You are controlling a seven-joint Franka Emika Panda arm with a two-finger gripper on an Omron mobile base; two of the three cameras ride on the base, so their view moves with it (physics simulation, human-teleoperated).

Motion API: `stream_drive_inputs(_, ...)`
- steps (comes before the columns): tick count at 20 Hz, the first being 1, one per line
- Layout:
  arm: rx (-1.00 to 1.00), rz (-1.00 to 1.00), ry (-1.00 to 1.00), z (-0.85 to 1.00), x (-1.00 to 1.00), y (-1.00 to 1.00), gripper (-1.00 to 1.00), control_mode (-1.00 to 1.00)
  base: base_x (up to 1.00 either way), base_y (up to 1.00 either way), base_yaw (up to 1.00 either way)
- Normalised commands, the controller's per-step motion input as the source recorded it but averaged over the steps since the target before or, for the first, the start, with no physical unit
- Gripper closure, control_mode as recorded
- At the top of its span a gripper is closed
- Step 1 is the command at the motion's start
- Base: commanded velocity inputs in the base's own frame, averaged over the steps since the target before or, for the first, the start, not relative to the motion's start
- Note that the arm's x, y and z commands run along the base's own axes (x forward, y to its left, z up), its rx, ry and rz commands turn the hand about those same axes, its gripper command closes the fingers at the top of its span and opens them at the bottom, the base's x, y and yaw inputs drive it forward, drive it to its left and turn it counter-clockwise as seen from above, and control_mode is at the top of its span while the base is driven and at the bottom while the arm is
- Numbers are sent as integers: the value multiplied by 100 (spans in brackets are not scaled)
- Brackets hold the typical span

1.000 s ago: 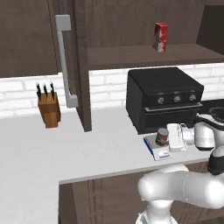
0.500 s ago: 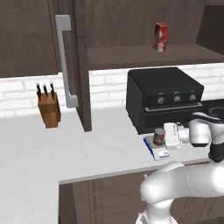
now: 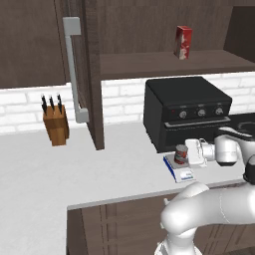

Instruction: Pick the canned food and place it on the digital scale for weighing, and close the cabinet.

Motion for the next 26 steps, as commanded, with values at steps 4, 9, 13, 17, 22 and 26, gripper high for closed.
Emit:
stream_drive_inputs(4, 0, 0, 0, -11, 0, 0, -100, -100, 0, 0, 0)
stream_drive_inputs(9, 0, 0, 0, 0, 0, 0, -100, -100, 0, 0, 0)
stream_drive_inputs(13, 0, 0, 0, 0, -3, 0, -100, -100, 0, 0, 0)
stream_drive_inputs(17, 0, 0, 0, 0, -21, 0, -100, -100, 0, 0, 0)
stream_drive_inputs(22, 0, 0, 0, 0, -4, -15, -100, -100, 0, 0, 0)
stream_drive_inputs(26, 0, 0, -6, -7, 0, -35, -100, -100, 0, 0, 0)
